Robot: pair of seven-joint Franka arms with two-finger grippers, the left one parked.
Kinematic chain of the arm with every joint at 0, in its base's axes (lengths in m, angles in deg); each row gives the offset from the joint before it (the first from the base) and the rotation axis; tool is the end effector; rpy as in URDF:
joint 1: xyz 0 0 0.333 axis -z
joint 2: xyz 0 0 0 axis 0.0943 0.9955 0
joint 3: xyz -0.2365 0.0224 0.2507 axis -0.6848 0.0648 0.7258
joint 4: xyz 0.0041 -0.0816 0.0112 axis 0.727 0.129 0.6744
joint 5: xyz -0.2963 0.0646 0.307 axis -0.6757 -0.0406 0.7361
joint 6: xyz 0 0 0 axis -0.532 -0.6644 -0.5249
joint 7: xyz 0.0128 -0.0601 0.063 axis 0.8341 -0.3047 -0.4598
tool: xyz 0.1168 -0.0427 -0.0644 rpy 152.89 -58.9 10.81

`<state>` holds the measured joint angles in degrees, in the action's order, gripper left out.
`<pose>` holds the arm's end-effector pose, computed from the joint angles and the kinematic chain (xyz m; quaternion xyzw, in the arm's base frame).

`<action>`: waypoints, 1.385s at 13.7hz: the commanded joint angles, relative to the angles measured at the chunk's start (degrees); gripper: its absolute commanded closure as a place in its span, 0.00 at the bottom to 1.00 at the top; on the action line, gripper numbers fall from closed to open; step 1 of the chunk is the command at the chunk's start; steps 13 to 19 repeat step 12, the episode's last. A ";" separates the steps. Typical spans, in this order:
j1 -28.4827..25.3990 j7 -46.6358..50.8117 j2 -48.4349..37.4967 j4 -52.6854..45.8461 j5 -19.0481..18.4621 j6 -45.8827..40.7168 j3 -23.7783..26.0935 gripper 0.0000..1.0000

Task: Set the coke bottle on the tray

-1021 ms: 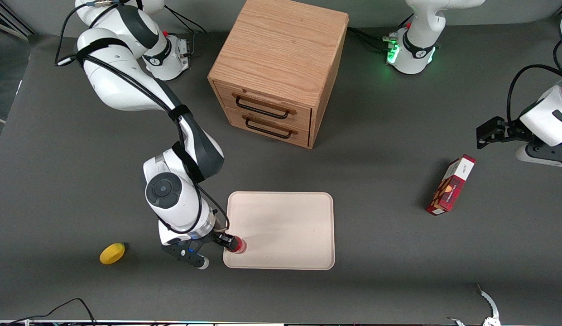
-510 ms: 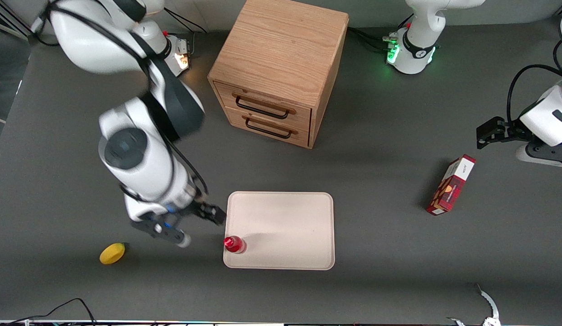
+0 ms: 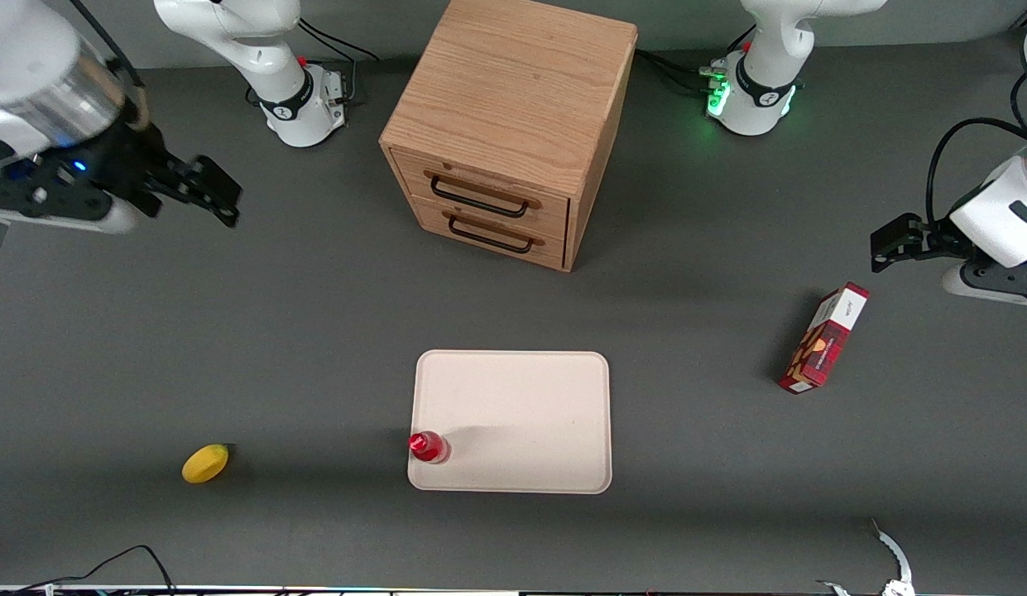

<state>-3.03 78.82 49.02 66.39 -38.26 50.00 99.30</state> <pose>0.5738 0.1638 0.6994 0.9961 -0.0861 0.0023 0.0174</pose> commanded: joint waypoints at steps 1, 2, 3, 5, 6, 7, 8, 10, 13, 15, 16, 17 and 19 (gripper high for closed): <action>0.96 -6.20 -10.20 17.30 5.23 7.18 -7.28 0.00; 0.96 -7.25 -11.96 21.43 5.67 9.90 -8.35 0.00; 0.96 -7.87 -13.45 25.30 6.72 12.98 -9.58 0.00; 0.88 -7.97 -16.09 31.55 7.26 18.17 -10.47 0.00; 0.96 -7.97 -17.24 34.19 7.26 20.37 -10.56 0.00; 0.96 -8.05 -18.12 36.57 7.26 22.22 -10.82 0.00; 0.96 -8.14 -18.48 37.98 7.26 23.10 -10.91 0.00; 0.96 -8.93 -18.30 37.04 6.82 21.89 -11.00 0.00; 1.05 -8.41 -17.51 35.36 6.56 20.04 -11.00 0.00; 1.05 -8.41 -17.51 35.36 6.56 20.04 -11.00 0.00; 1.05 -8.41 -17.51 35.36 6.56 20.04 -11.00 0.00; 1.05 -8.41 -17.51 35.36 6.56 20.04 -11.00 0.00; 1.05 -8.41 -17.51 35.36 6.56 20.04 -11.00 0.00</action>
